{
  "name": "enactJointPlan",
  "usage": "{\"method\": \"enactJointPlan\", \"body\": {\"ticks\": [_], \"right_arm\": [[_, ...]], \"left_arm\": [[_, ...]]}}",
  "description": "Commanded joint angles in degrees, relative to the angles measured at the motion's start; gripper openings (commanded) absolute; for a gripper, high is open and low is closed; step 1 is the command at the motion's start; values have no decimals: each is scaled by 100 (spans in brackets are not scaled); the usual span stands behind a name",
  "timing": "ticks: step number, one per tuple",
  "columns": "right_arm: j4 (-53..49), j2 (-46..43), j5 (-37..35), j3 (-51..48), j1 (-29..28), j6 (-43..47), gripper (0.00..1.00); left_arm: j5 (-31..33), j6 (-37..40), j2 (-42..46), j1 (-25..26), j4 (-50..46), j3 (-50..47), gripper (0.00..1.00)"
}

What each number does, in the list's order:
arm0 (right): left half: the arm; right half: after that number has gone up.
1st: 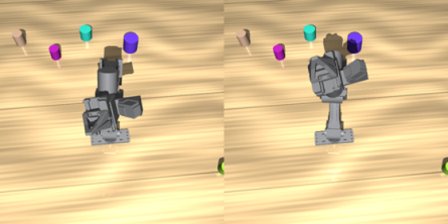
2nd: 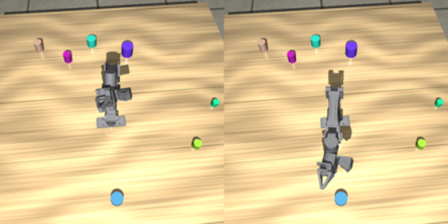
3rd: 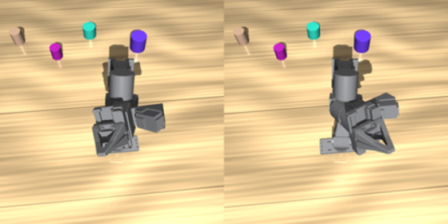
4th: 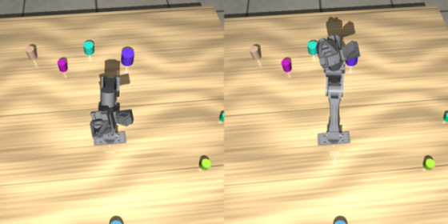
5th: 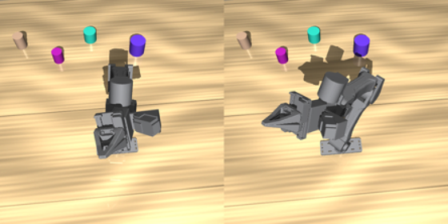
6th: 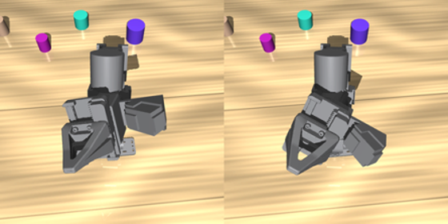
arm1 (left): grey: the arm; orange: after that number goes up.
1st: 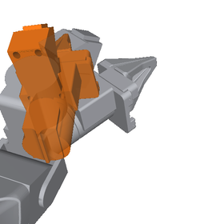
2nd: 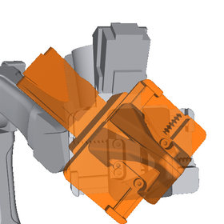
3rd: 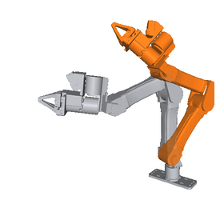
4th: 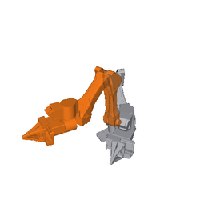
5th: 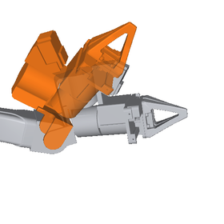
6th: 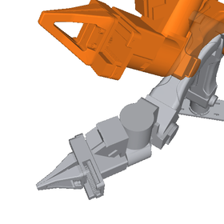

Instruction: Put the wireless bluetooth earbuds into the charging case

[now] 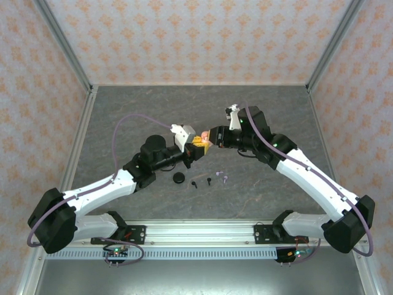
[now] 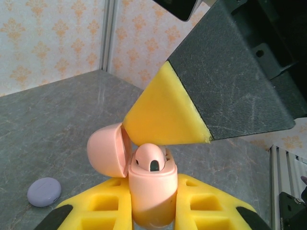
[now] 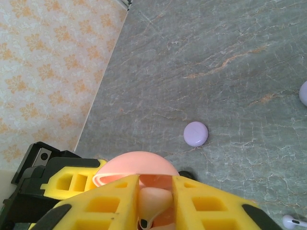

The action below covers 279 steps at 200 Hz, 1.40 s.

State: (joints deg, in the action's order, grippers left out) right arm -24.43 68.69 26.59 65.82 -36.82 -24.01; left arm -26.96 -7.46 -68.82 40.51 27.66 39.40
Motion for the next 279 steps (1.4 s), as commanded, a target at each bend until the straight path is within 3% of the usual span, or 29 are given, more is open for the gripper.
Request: {"method": "enactJointPlan", "body": {"ticks": [1,53,91,108,167,197,279], "right_arm": [[-104,-135,-2,205,-27,148,32],[-48,-750,-140,251,218,327,57],[574,-933,792,-175,687,204,77],[843,-822,1239,-307,710,127,81],[1480,-259,2303,-372,702,-291,79],[1703,-148,2641,-368,702,-422,71],[1825,-589,2577,-442,702,-256,58]], "left_arm": [[-37,19,177,44,312,163,0],[-74,9,271,40,322,133,0],[-194,-4,385,44,345,120,0],[-319,-17,395,48,345,141,0],[-503,-40,303,51,332,269,0],[-538,-37,250,48,328,302,0],[-516,1,237,62,223,328,0]]}}
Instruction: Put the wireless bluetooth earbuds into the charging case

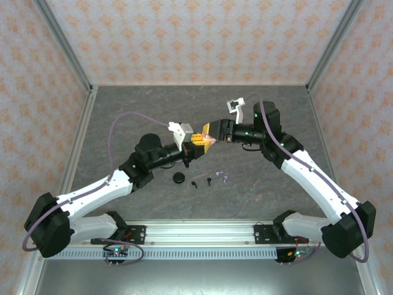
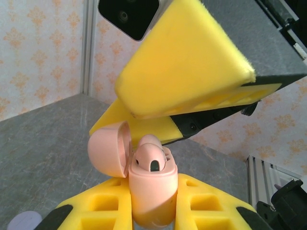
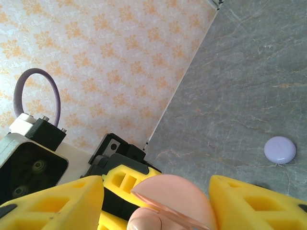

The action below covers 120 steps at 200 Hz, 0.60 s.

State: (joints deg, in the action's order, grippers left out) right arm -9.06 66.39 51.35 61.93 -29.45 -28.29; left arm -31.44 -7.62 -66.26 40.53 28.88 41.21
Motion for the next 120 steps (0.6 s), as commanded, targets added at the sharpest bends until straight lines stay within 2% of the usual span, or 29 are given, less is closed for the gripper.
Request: {"method": "enactJointPlan", "body": {"ticks": [1,47,76,99,120], "right_arm": [[285,-366,93,-56,-34,178,58],[390,-662,-198,-278,-34,270,57],[-87,-645,-488,-171,-35,513,58],[-871,-676,-1171,44,-30,867,58],[-1383,-810,-2121,161,-25,1044,58]], "left_arm": [[-66,16,-19,60,100,144,0],[-49,23,-21,69,65,137,0],[16,24,-1,68,58,125,0],[237,16,8,69,-89,142,0],[542,72,-96,69,-543,276,0]]}}
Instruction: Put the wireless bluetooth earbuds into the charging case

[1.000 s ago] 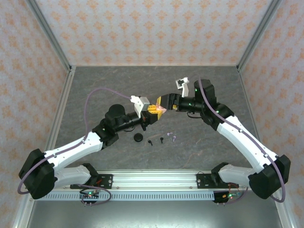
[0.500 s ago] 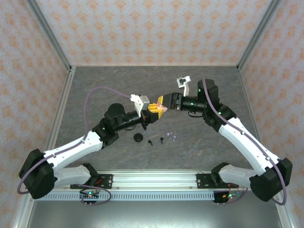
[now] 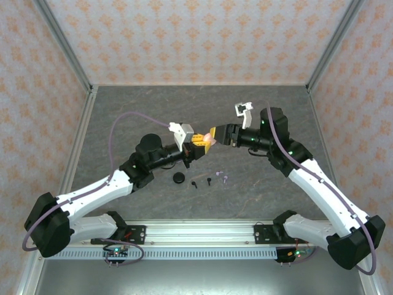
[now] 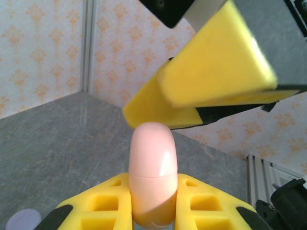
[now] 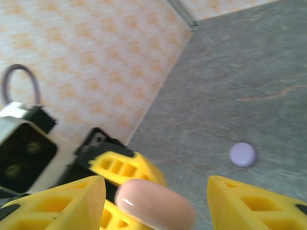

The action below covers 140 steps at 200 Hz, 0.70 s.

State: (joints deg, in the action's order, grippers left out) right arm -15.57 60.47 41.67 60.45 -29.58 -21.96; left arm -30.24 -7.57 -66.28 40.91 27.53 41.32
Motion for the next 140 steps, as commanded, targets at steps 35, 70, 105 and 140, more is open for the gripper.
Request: {"method": "enactJointPlan", "body": {"ticks": [35,70,105,140], "right_arm": [[-965,-609,-2360,154,-12,449,59],[-1035,-893,-2720,-80,-12,496,64],[-1121,-973,-2898,-148,-12,565,70],[-1123,-1126,-3104,-266,-13,612,85]], "left_arm": [[994,-52,-540,-94,-1015,445,0],[1072,-365,-1405,-554,-1681,867,0],[905,-683,-2568,-990,-2165,1530,0],[730,-977,-3623,-1162,-2376,2255,0]]}}
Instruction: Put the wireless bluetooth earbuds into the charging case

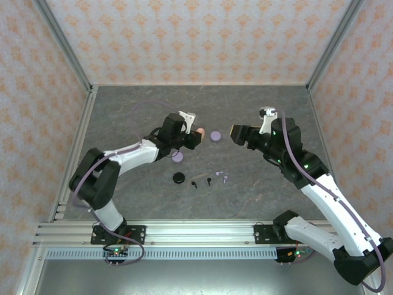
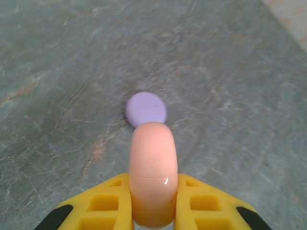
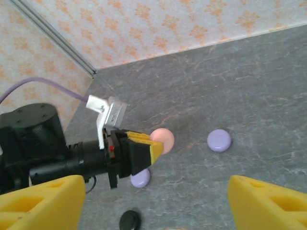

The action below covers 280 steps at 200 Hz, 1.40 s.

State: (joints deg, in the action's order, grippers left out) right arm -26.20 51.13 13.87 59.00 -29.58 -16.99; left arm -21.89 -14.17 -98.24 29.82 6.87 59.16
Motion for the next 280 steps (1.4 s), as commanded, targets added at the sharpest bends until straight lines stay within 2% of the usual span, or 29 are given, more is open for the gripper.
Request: {"method": "enactJointPlan", "body": {"ticks": [1,31,91,121,159,203,230,251,280], "right_arm": [[-61,-201,-323,-124,-13,117,85],[-39,-407,-588,-293,-12,122,100],[-8,-586,-842,-563,-7,83,99],[-8,-587,-838,-575,-10,92,99],[-44,-561,-815,-547,-10,101,99],[170,-487,-697,-723,-4,-95,99],[538,-381,-667,-1028,-8,-540,99],[806,-205,-592,-1218,-9,-735,99],[935,204,-240,-1156,-4,-505,99]], "left_arm": [[-105,-320,-452,-55,-314,495,0],[-156,-492,-1080,-136,-412,982,0],[-403,-1002,-1897,-318,-12,1286,0],[-404,-1122,-1989,-368,-15,1318,21],[-379,-1118,-1954,-398,-40,1235,43],[-149,-1007,-1592,-468,-54,1009,51],[100,-832,-1155,-487,-127,796,55],[249,-731,-540,-521,-144,563,58],[459,-657,206,-608,-234,186,63]]}}
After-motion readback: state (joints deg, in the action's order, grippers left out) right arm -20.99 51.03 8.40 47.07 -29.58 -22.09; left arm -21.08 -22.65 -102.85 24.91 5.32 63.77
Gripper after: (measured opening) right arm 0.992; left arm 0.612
